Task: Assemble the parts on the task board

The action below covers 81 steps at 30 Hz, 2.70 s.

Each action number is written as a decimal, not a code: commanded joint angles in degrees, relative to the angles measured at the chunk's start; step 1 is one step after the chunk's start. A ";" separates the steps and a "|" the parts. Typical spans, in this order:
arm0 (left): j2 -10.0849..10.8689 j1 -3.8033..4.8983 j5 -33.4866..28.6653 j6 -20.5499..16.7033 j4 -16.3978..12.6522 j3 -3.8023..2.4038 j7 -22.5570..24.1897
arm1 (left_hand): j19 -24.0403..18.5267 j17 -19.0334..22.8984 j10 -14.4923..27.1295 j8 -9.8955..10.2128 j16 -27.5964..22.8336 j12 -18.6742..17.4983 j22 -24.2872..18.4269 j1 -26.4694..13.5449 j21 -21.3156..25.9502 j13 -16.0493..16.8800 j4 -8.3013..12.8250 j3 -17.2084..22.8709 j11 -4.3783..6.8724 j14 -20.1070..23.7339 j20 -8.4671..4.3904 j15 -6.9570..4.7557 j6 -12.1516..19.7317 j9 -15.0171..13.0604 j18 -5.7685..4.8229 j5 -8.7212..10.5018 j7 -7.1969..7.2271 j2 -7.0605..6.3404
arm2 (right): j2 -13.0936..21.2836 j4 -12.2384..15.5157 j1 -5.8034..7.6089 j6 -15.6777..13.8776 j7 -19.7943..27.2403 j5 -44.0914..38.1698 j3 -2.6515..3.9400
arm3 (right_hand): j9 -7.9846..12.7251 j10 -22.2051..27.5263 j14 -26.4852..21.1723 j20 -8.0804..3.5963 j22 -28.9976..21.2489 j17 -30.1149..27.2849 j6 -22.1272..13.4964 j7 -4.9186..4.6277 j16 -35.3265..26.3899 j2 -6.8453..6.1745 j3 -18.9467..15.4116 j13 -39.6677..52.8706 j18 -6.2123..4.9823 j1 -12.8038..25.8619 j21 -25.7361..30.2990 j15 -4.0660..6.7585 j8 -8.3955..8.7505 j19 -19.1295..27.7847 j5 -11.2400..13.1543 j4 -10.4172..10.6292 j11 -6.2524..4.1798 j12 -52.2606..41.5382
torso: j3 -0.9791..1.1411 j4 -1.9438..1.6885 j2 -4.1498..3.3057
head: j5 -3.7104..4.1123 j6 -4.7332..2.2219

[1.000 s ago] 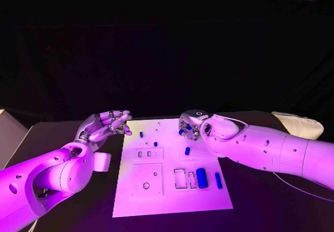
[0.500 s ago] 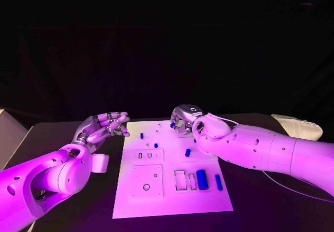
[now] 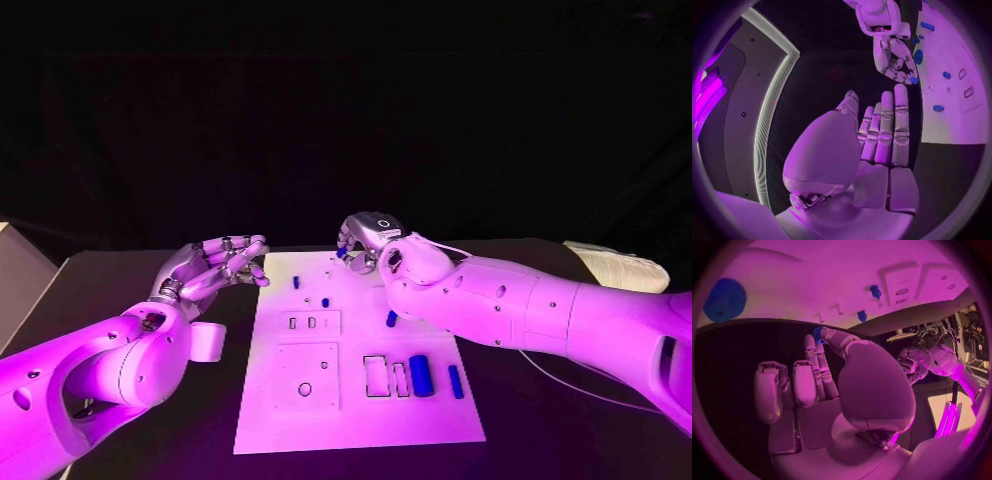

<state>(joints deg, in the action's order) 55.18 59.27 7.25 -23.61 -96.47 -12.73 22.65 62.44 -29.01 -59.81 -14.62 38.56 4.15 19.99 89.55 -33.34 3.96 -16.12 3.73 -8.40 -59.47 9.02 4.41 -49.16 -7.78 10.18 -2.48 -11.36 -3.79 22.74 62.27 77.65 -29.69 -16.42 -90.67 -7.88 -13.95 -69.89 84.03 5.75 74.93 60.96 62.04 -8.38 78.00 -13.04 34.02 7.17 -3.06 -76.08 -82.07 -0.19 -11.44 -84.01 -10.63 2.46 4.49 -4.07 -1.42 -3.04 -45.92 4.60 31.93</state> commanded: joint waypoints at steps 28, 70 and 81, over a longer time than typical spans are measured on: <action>-0.47 0.05 0.11 1.07 -0.20 -0.15 0.27 | -0.49 -0.08 -0.10 0.26 0.31 -0.17 0.16 -0.06 -0.55 -0.02 0.04 0.18 0.04 0.48 0.11 -0.06 -0.15 0.07 -0.07 -0.31 -0.21 -0.01 | -3.04 -4.48 -0.07 4.76 0.24 -1.44 -0.29 | -0.37 -0.17 1.00 -0.23 1.73 -0.37 -0.60 -0.05 0.09 -0.38 0.35 0.16 0.24 0.88 0.32 0.45 -0.24 -0.68 0.14 0.09 0.07 0.28 | -0.69 -0.80 -1.20 | -0.48 0.36; -0.67 0.06 0.02 1.73 1.07 -0.19 0.34 | -0.88 -0.13 -0.20 0.29 0.53 -0.12 0.59 -0.10 -1.13 0.01 -0.04 0.18 0.12 0.70 0.15 -0.07 -0.28 0.05 -0.04 -0.30 -0.05 -0.03 | 5.22 2.91 0.96 -2.21 1.21 2.98 0.00 | -0.63 3.11 0.37 0.29 -5.82 -4.12 -7.84 -0.73 -0.33 -0.78 -6.79 -1.20 -1.29 -0.90 6.56 -0.06 4.54 1.68 -0.30 1.89 0.68 -1.51 | -0.74 -0.11 -1.10 | -0.58 -0.74; -1.06 0.02 0.20 1.40 2.31 -0.18 0.65 | -2.54 -0.01 -2.68 0.44 0.69 0.97 1.54 0.08 -2.20 0.43 -0.13 0.37 0.59 1.58 0.16 -0.28 -0.57 0.03 0.06 -0.31 0.28 0.08 | 15.14 10.46 2.74 2.21 3.13 15.01 0.20 | -2.10 -5.58 1.83 -1.50 3.87 4.01 -8.94 0.55 4.26 -1.40 -10.73 46.08 0.62 -2.09 0.05 2.01 4.21 -1.59 -0.50 4.25 -1.87 -47.52 | -0.18 1.17 -0.04 | -0.90 -0.83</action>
<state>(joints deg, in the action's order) 54.24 59.27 7.28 -23.13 -94.17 -12.87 22.62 60.40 -29.07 -62.18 -14.39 39.04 4.89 21.48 89.55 -35.34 4.34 -16.29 3.89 -7.88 -58.23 9.21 4.21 -49.37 -7.79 10.18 -2.48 -11.16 -3.79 37.62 72.37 80.36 -29.60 -14.80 -81.93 -7.69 -15.92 -76.47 84.01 3.89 74.95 64.88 53.16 -7.49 82.11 -14.43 23.77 46.45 -3.03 -77.46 -81.84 1.89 -7.04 -84.00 -10.99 6.43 2.42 -42.50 -1.85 -2.27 -46.25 3.74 31.00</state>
